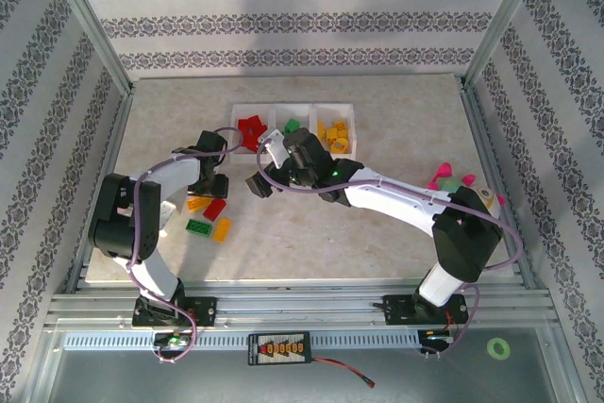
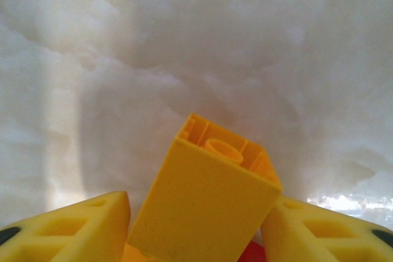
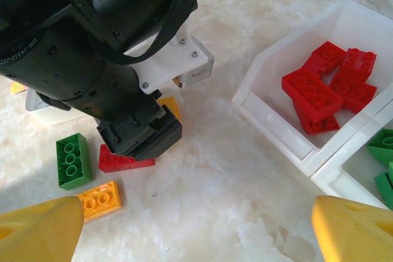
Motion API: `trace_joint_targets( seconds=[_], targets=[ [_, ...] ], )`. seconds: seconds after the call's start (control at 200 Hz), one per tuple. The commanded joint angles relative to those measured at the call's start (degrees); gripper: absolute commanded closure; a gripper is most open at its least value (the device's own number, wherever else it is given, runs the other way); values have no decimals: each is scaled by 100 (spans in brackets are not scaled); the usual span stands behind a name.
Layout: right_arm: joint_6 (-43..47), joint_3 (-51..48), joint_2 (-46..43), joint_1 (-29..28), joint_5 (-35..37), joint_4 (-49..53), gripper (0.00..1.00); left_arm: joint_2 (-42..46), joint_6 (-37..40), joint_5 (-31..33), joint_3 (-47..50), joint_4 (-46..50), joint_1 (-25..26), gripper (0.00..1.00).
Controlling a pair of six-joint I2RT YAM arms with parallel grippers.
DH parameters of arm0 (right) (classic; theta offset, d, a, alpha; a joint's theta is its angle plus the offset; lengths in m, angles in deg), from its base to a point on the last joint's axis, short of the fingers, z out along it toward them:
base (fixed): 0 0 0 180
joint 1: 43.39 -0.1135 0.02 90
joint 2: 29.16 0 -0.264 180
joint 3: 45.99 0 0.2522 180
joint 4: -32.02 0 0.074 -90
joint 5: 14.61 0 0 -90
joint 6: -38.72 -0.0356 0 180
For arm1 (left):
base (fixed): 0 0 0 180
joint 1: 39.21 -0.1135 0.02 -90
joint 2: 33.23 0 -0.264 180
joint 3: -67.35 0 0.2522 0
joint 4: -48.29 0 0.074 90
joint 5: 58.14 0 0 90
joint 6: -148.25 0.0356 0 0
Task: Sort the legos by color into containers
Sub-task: Pick up the lego from the middle-left of the table.
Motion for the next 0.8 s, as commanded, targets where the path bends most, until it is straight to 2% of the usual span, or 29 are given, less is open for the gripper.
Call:
trace_joint_targets(
  seconds=[0.0,0.07,0.275,0.51,0.794],
  targets=[
    [154,268,83,-73,25,163,4,-178,51,28,-171,-277,-117,46],
    [155,277,82,-74,88,170,5,-253,36,66,-227,-288,-132,50],
    [17,189,122,-95,151,113,5,-161,-55,57,-310,-210,-130,70],
    [24,90,36,-126,293,77,5,311,-40,-189,-441,-71,-52,73],
    [-89,-361,-483,-50,766,-196,4,888,147,-566,-790,-253,491,73]
  ],
)
